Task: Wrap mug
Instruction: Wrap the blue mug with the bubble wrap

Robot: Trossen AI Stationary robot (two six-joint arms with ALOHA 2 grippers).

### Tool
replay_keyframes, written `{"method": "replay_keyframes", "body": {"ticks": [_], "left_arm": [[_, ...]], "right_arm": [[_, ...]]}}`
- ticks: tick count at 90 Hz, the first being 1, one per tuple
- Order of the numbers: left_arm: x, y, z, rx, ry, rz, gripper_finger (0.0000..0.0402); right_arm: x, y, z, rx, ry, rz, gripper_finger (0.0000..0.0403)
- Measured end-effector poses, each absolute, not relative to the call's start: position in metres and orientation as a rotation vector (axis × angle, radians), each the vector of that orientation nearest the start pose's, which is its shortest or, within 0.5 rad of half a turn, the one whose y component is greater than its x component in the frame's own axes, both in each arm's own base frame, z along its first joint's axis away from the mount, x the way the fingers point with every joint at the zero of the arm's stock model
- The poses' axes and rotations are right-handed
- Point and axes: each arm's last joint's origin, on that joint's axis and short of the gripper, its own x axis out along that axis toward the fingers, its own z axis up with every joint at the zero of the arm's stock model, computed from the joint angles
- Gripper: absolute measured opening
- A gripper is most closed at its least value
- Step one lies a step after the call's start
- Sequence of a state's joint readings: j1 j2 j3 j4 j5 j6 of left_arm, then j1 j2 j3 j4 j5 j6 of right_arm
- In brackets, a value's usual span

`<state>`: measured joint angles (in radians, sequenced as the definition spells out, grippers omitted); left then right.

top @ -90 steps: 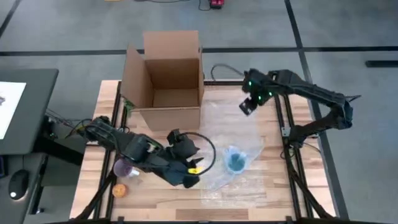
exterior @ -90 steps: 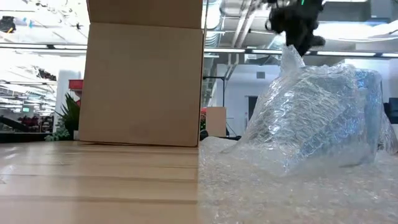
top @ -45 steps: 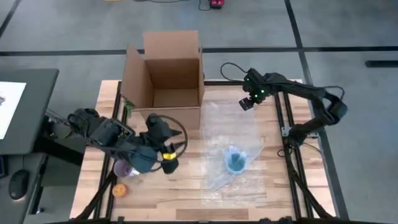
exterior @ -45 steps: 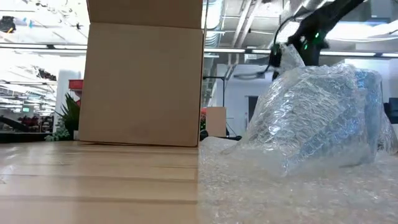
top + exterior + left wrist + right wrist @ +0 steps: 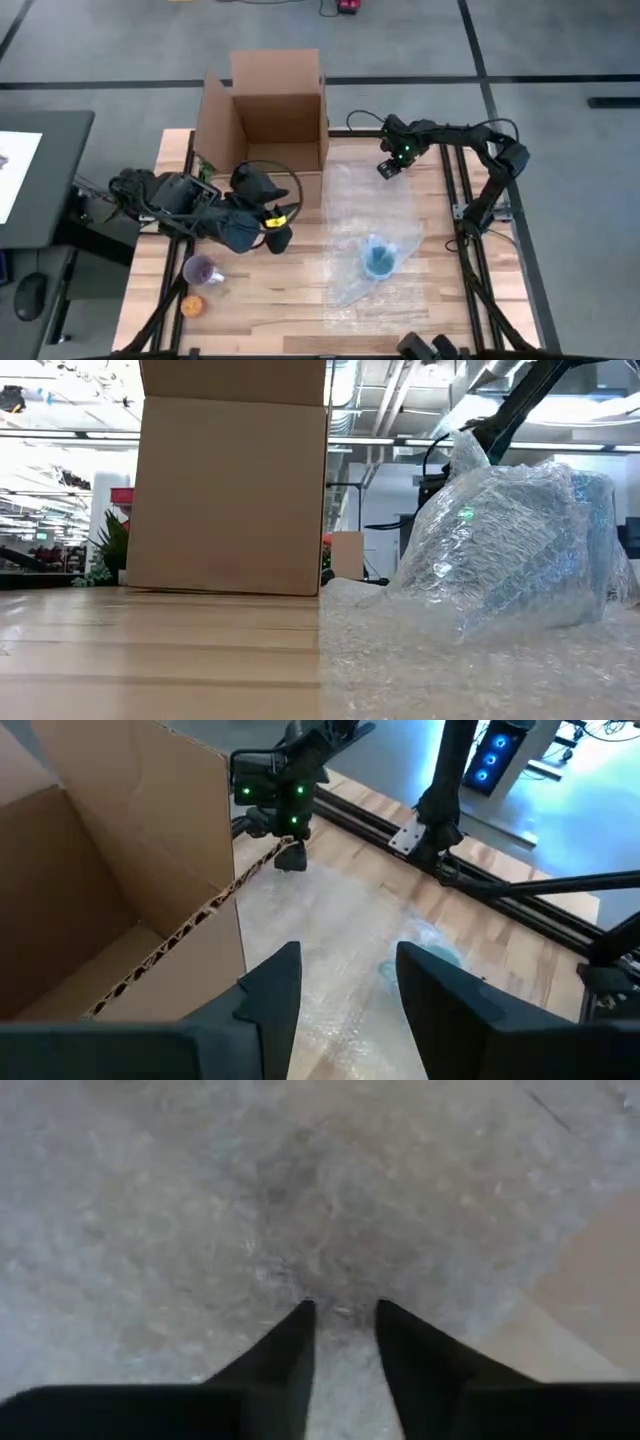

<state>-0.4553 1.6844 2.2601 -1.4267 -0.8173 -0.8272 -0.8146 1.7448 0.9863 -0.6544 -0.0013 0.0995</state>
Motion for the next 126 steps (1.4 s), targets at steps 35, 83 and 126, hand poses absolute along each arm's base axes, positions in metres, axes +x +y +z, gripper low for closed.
{"method": "replay_keyframes", "body": {"ticks": [35, 83, 126], "left_arm": [[0.259, -0.104, 0.481, -0.236, 0.534, 0.569, 0.0146], [0.258, -0.102, 0.480, -0.209, 0.558, 0.576, 0.0146], [0.260, -0.098, 0.480, -0.236, 0.550, 0.599, 0.0146]], "right_arm": [[0.205, -0.197, 0.185, 0.543, 1.282, -0.759, 0.0001], [0.205, -0.133, 0.241, 0.429, 1.132, -0.749, 0.0000], [0.218, -0.150, 0.165, 0.503, 1.389, -0.646, 0.0082]]}}
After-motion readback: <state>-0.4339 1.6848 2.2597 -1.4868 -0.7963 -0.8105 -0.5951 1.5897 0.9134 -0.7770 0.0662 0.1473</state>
